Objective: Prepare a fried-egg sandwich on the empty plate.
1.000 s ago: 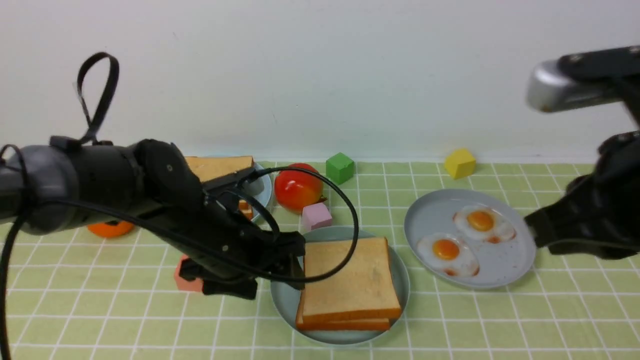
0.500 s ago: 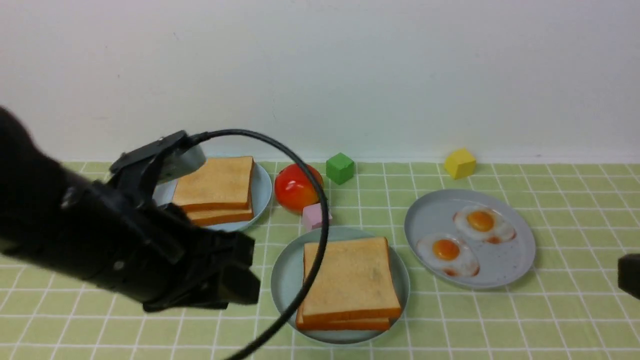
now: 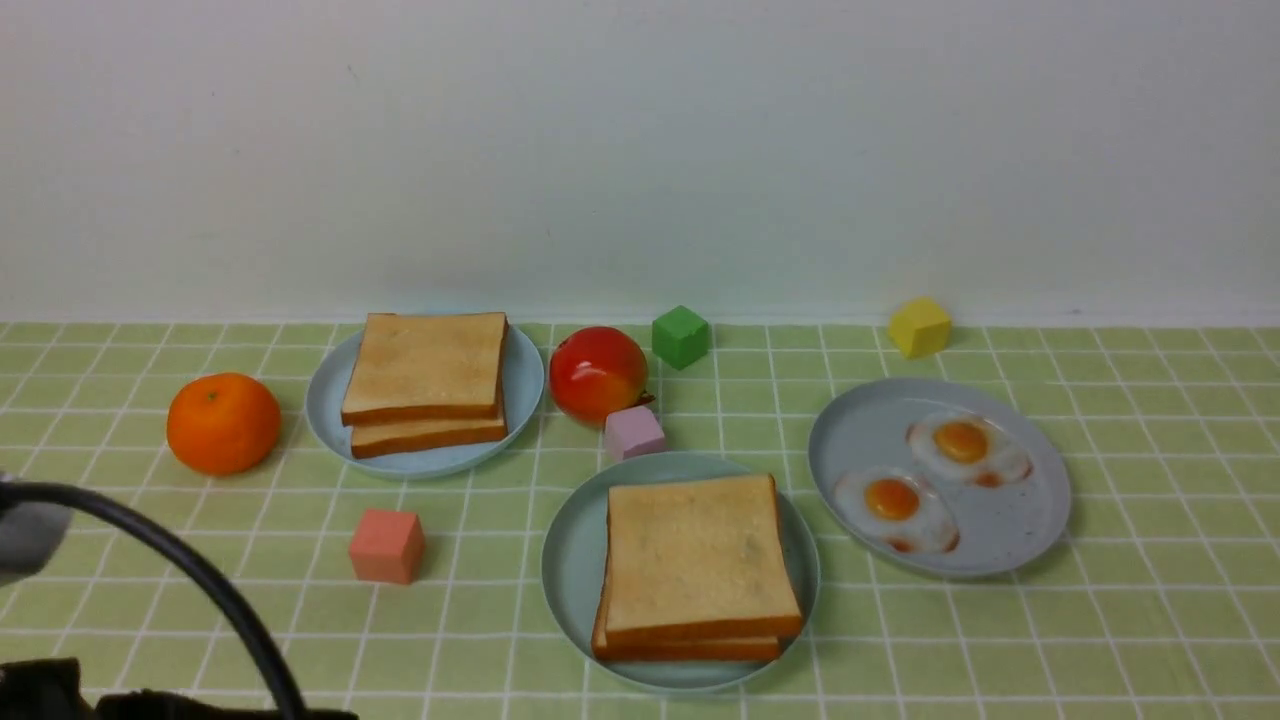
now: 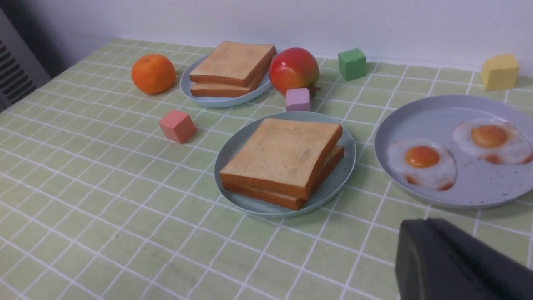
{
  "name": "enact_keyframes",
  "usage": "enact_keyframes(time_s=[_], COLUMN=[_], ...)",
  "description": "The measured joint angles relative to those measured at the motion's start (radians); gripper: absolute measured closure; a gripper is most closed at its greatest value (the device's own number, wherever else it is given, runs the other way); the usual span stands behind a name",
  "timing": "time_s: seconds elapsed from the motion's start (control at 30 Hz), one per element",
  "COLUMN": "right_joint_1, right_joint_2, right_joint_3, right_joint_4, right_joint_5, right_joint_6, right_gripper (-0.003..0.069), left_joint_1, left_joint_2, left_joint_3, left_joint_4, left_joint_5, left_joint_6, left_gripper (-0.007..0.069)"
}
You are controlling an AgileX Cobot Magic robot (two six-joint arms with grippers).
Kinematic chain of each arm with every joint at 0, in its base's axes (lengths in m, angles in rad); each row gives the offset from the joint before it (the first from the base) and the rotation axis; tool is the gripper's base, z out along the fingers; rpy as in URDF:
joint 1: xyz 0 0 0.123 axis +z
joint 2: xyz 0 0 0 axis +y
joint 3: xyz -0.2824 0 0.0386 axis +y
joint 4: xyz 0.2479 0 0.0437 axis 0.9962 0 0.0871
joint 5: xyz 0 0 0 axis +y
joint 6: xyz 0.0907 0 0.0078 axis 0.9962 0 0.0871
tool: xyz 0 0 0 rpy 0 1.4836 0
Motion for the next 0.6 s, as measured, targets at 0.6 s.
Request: enact_keyframes(time_s=[0.6], right_joint_1=[0.0], right_joint_2=[-0.001], right_joint_3=[0.007], right_joint_4=[-0.001], right_joint_5=[0.011], right_joint_6=[0.0], right_gripper=[0.0648], left_joint_1=[0.0], left_joint_2=[-0.12], left_joint_3=[0.049], left_joint_4=[0.055], left_joint_5=[-0.057], left_joint_6=[0.011], left_gripper=[0.0638])
